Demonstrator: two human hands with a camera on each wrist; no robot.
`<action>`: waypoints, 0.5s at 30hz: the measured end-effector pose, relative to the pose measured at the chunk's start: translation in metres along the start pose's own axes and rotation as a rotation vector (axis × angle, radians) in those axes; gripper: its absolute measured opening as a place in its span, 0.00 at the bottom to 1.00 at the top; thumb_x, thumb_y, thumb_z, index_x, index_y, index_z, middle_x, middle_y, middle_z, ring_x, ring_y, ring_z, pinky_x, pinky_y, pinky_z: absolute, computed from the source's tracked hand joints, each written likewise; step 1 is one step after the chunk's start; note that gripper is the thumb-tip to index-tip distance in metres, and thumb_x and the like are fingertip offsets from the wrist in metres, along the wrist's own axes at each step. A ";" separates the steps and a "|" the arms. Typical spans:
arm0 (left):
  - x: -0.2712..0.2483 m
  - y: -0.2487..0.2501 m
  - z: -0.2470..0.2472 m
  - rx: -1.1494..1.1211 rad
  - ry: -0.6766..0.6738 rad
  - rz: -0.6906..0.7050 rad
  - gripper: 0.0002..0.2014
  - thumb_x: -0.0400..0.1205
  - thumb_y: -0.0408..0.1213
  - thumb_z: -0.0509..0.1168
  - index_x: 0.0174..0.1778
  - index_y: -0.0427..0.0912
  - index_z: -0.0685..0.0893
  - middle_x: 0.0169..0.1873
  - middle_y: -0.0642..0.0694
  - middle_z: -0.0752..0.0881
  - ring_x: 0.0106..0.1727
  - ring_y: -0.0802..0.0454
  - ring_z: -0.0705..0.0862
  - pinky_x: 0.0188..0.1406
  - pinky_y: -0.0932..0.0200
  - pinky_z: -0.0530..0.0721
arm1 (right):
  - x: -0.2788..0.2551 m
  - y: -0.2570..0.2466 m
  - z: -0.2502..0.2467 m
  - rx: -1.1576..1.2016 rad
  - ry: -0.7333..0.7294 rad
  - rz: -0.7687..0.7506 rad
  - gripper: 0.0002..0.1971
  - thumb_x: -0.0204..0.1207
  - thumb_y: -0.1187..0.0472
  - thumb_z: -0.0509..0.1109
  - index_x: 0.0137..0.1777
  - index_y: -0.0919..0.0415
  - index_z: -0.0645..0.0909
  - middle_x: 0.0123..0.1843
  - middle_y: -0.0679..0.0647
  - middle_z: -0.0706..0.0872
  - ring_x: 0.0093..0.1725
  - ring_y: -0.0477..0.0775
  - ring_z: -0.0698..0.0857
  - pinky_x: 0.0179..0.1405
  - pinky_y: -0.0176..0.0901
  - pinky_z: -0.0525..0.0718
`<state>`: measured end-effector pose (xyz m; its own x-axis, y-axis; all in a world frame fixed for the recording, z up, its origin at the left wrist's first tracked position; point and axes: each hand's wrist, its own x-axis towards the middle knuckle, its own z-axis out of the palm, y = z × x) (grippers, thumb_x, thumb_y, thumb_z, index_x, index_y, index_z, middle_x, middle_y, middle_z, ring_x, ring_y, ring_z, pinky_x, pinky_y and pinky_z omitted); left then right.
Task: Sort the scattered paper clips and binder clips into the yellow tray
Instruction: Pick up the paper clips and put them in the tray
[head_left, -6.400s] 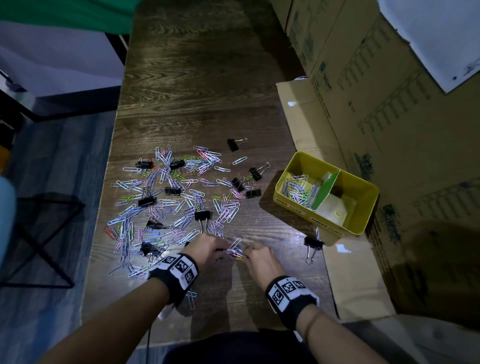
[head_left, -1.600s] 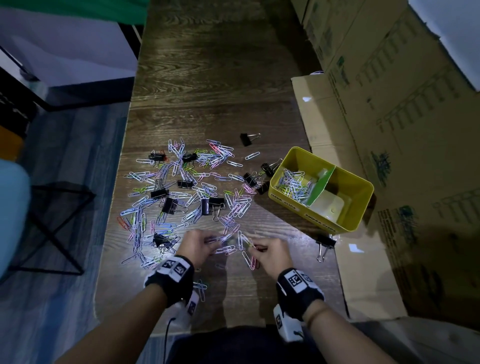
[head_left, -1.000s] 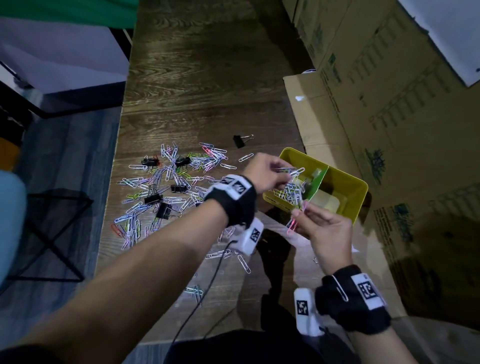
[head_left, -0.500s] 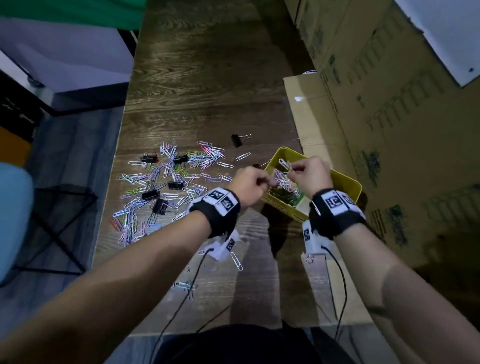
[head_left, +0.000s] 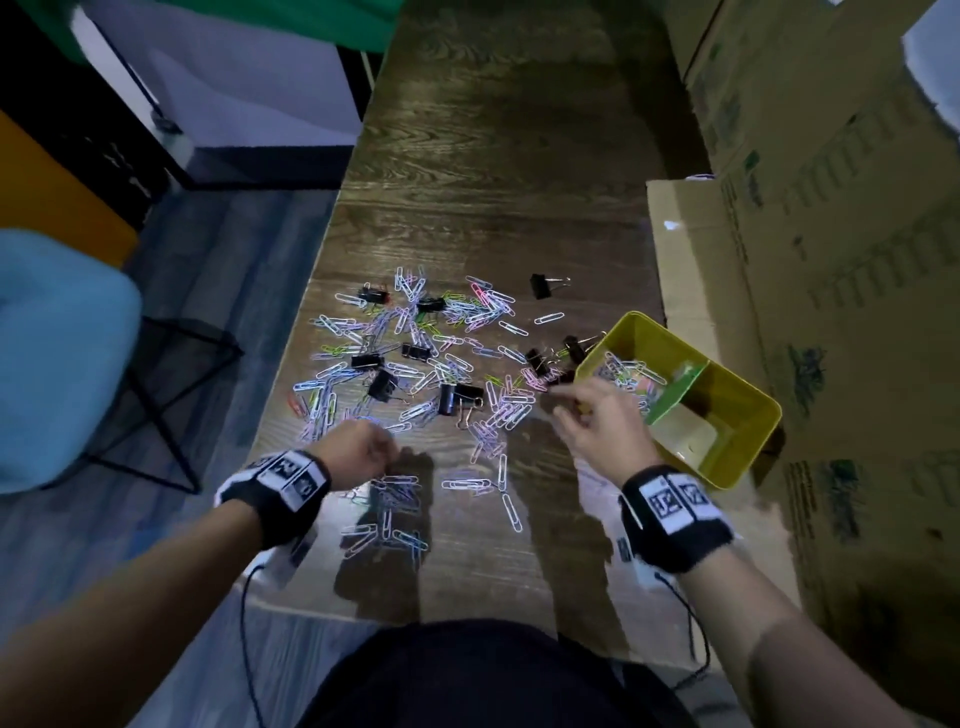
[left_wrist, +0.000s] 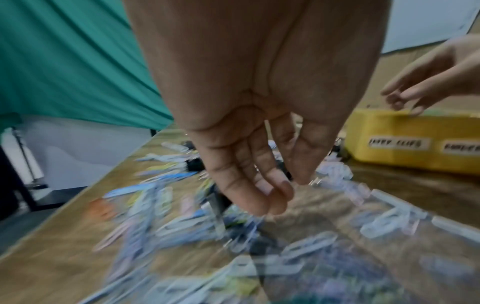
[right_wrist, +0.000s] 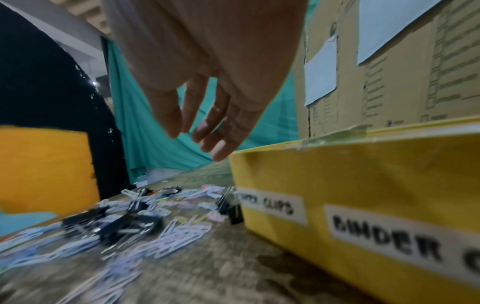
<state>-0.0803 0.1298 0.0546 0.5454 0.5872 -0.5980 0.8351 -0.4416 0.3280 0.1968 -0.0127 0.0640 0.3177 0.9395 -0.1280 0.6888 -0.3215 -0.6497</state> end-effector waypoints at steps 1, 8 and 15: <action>-0.004 -0.016 0.003 0.020 0.037 -0.027 0.05 0.77 0.31 0.65 0.44 0.42 0.86 0.38 0.44 0.87 0.45 0.44 0.85 0.38 0.65 0.70 | -0.005 -0.005 0.010 0.016 -0.072 0.001 0.13 0.77 0.60 0.70 0.60 0.55 0.84 0.56 0.52 0.85 0.52 0.49 0.83 0.58 0.46 0.82; 0.003 -0.061 0.021 -0.137 0.314 -0.069 0.12 0.74 0.38 0.71 0.36 0.45 0.72 0.34 0.44 0.80 0.37 0.45 0.77 0.34 0.59 0.70 | -0.016 -0.034 0.085 -0.078 -0.523 0.025 0.12 0.78 0.59 0.69 0.60 0.51 0.85 0.44 0.49 0.87 0.43 0.47 0.85 0.43 0.34 0.77; 0.035 -0.055 0.018 -0.251 0.263 0.101 0.09 0.77 0.40 0.69 0.48 0.45 0.78 0.47 0.49 0.79 0.43 0.52 0.81 0.46 0.55 0.82 | -0.013 -0.070 0.126 -0.140 -0.606 0.014 0.15 0.80 0.56 0.67 0.65 0.48 0.80 0.60 0.51 0.85 0.55 0.49 0.83 0.53 0.39 0.81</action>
<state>-0.1088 0.1628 0.0025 0.5981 0.7178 -0.3563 0.7503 -0.3453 0.5638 0.0620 0.0126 0.0168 -0.0703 0.8222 -0.5649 0.7795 -0.3081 -0.5454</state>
